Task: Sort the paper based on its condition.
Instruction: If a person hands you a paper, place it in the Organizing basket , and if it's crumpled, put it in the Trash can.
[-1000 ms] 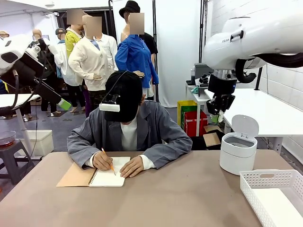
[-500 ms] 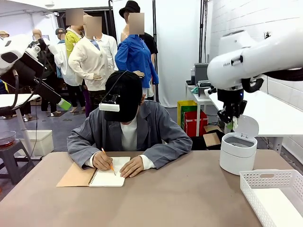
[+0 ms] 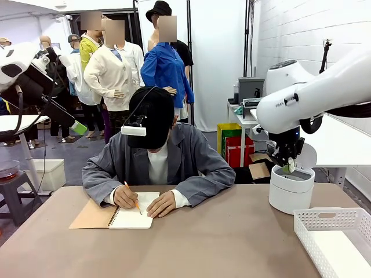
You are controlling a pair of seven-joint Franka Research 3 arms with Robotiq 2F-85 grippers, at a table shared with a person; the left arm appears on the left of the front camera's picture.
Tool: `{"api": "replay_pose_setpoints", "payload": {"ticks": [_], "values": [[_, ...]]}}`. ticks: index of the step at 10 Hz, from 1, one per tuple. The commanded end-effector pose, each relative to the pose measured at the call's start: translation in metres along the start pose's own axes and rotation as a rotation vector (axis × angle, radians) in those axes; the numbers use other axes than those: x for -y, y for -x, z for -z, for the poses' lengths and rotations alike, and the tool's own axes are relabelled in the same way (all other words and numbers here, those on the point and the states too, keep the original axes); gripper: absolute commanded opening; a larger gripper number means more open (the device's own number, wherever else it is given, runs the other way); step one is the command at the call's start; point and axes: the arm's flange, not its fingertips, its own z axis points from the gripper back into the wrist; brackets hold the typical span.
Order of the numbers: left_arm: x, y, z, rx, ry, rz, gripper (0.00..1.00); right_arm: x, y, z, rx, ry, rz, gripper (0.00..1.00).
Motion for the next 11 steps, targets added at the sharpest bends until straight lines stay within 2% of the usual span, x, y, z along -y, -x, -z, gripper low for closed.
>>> {"api": "replay_pose_setpoints", "payload": {"ticks": [1, 7, 8, 11], "values": [[0.000, 0.000, -0.001, -0.002, 0.010, -0.007, 1.00, -0.003, 0.002, 0.011, 0.018, 0.096, 0.026, 0.27], [0.000, 0.000, -0.001, -0.002, 0.010, -0.007, 1.00, 0.000, -0.005, 0.024, 0.038, 0.158, 0.027, 0.27], [0.000, 0.000, -0.001, -0.002, 0.010, -0.007, 1.00, 0.000, -0.005, 0.024, 0.040, 0.160, 0.025, 0.39], [0.000, 0.000, -0.001, -0.002, 0.010, -0.007, 1.00, 0.000, -0.003, 0.024, 0.040, 0.168, 0.023, 0.93]]}}
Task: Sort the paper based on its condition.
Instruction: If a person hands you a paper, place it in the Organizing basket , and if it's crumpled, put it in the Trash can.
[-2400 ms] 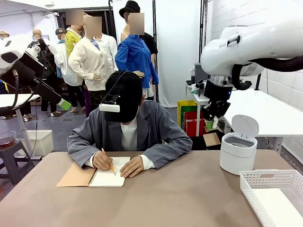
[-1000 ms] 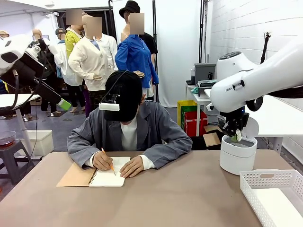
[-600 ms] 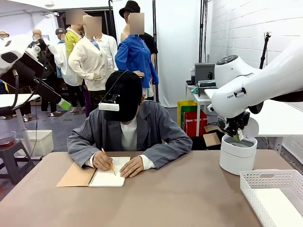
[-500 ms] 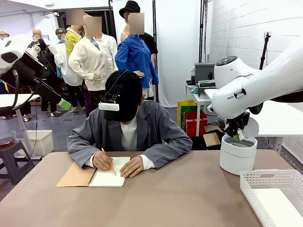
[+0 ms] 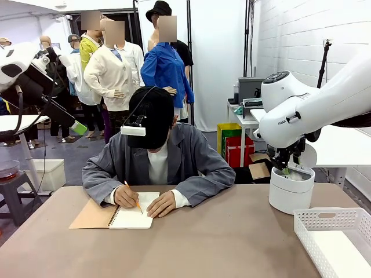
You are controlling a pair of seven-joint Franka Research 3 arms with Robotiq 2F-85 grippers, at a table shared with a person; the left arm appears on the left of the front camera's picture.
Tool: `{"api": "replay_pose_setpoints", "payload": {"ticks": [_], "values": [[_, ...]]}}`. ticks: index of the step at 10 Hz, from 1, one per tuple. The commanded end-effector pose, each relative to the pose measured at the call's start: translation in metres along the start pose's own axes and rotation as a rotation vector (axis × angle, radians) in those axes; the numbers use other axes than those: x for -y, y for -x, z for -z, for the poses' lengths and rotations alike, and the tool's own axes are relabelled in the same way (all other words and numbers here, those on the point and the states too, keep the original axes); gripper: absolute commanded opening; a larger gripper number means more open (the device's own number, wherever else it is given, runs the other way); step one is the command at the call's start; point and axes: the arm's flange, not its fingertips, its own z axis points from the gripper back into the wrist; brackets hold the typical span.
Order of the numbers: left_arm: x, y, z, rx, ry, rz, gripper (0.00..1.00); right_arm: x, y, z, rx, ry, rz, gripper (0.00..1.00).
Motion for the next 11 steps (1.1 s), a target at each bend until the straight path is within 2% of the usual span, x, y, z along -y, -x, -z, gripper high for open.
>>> {"api": "replay_pose_setpoints", "payload": {"ticks": [1, 8, 9, 11], "values": [[0.000, 0.000, -0.001, -0.002, 0.010, -0.007, 1.00, -0.001, 0.003, 0.007, 0.018, 0.042, 0.014, 1.00], [0.000, 0.000, -0.001, -0.002, 0.010, -0.007, 1.00, -0.004, 0.011, -0.008, 0.050, -0.012, 0.008, 1.00], [0.000, 0.000, -0.001, -0.002, 0.010, -0.007, 1.00, -0.002, 0.014, -0.015, 0.070, -0.033, 0.012, 1.00], [0.000, 0.000, -0.001, -0.002, 0.010, -0.007, 1.00, -0.001, 0.024, -0.026, 0.083, -0.156, 0.024, 1.00]]}}
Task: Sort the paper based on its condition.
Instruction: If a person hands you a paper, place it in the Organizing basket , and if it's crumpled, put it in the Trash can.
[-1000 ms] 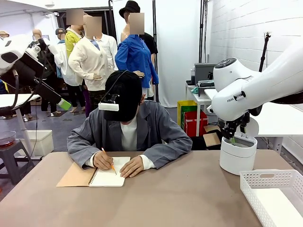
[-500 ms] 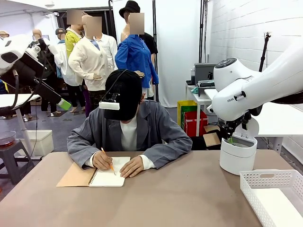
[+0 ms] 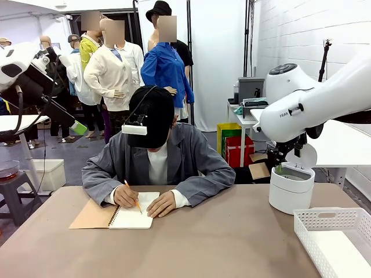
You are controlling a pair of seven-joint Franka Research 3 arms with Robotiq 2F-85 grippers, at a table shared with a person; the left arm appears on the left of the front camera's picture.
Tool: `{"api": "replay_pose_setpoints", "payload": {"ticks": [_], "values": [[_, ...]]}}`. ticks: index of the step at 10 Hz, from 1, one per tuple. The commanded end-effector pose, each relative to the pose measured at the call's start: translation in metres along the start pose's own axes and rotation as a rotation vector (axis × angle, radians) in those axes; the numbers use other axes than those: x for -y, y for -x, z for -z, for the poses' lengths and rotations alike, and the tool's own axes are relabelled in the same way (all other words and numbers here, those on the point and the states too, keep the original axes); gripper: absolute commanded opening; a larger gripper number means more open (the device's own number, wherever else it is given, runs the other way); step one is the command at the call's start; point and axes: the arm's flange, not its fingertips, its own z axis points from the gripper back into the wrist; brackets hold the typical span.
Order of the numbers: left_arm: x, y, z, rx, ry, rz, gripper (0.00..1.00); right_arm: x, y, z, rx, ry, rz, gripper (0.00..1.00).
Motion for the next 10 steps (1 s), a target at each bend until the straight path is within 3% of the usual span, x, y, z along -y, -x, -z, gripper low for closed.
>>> {"api": "replay_pose_setpoints", "payload": {"ticks": [1, 8, 10], "values": [[0.000, 0.000, -0.001, -0.002, 0.010, -0.007, 1.00, 0.000, 0.018, -0.009, 0.036, -0.148, -0.016, 1.00], [0.000, 0.000, -0.001, -0.002, 0.010, -0.007, 1.00, -0.022, 0.050, -0.096, 0.168, -0.692, -0.104, 1.00], [0.000, 0.000, -0.001, -0.002, 0.010, -0.007, 1.00, -0.040, 0.043, -0.118, 0.263, -0.717, -0.137, 1.00]]}}
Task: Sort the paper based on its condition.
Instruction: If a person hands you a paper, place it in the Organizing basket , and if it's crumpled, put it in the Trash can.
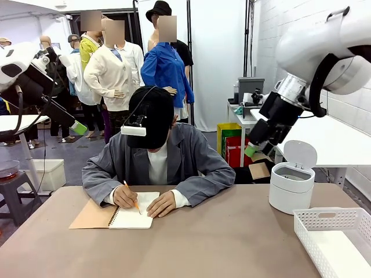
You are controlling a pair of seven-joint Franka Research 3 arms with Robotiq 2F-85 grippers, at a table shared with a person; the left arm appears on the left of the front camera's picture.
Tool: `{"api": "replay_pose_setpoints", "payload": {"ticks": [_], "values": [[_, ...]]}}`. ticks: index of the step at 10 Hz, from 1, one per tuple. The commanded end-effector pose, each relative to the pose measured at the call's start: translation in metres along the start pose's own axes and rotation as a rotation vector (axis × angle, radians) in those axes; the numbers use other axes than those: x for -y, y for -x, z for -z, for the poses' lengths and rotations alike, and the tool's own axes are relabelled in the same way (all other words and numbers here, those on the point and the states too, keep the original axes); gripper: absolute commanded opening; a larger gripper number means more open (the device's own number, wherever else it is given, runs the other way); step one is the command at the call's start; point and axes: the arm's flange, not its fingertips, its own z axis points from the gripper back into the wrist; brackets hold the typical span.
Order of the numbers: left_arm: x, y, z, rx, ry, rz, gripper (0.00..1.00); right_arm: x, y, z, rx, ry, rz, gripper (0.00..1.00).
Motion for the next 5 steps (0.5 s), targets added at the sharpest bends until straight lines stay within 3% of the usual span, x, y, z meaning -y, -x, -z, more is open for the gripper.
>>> {"api": "replay_pose_setpoints", "payload": {"ticks": [1, 3, 5], "values": [[0.000, 0.000, -0.001, -0.002, 0.010, -0.007, 1.00, -0.017, -0.012, -0.003, 0.097, -0.037, -0.067, 1.00], [0.000, 0.000, -0.001, -0.002, 0.010, -0.007, 1.00, -0.055, -0.028, -0.012, 0.268, -0.049, -0.178, 1.00], [0.000, 0.000, -0.001, -0.002, 0.010, -0.007, 1.00, -0.079, -0.041, -0.015, 0.344, -0.045, -0.290, 1.00]]}}
